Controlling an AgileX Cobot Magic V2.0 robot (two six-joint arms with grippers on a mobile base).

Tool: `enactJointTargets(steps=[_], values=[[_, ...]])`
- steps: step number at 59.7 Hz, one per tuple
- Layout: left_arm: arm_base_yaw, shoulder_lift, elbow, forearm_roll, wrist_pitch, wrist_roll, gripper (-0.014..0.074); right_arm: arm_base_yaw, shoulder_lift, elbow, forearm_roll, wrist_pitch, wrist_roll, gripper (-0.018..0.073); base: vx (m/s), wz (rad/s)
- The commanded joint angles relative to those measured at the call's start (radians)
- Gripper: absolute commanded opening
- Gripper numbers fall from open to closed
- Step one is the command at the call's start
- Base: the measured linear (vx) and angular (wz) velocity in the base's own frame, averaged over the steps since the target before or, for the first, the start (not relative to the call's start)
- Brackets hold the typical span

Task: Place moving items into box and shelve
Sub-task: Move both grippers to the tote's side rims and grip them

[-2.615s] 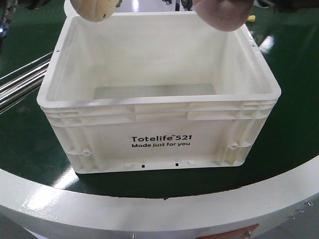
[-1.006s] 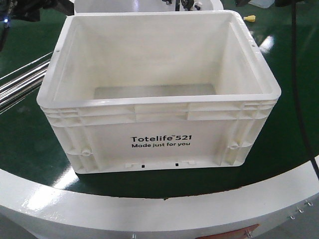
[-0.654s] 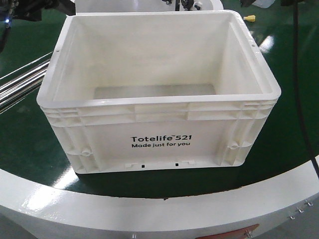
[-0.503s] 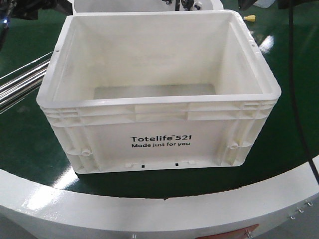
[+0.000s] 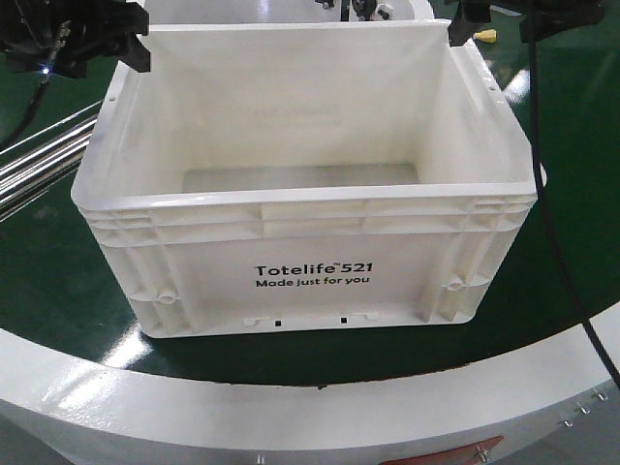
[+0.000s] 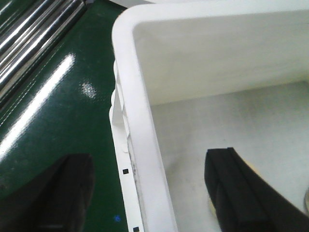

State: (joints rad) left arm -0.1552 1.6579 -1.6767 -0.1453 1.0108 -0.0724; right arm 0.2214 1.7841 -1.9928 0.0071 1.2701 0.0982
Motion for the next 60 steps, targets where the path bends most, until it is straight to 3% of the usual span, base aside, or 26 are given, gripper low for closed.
enactJointTargets(steps=[1,9,46,60], values=[[-0.005,-0.037,-0.031,-0.015,-0.077,-0.009,0.0575,-0.002,-0.031,-0.032,-0.038,0.019,-0.008,0.0547,0.00,0.00],[-0.005,-0.037,-0.031,-0.015,-0.098,-0.009,0.0575,-0.002,-0.013,-0.032,-0.082,0.019,-0.001,0.0547,0.00,0.00],[-0.006,0.035,-0.031,-0.016,0.002,-0.017,0.0519,-0.002,0.055,-0.027,-0.080,0.019,0.002,0.0546,0.00,0.00],[-0.006,0.059,-0.031,-0.038,0.037,-0.017,0.0519,-0.002,0.054,0.069,-0.078,0.019,0.002,0.0546,0.00,0.00]])
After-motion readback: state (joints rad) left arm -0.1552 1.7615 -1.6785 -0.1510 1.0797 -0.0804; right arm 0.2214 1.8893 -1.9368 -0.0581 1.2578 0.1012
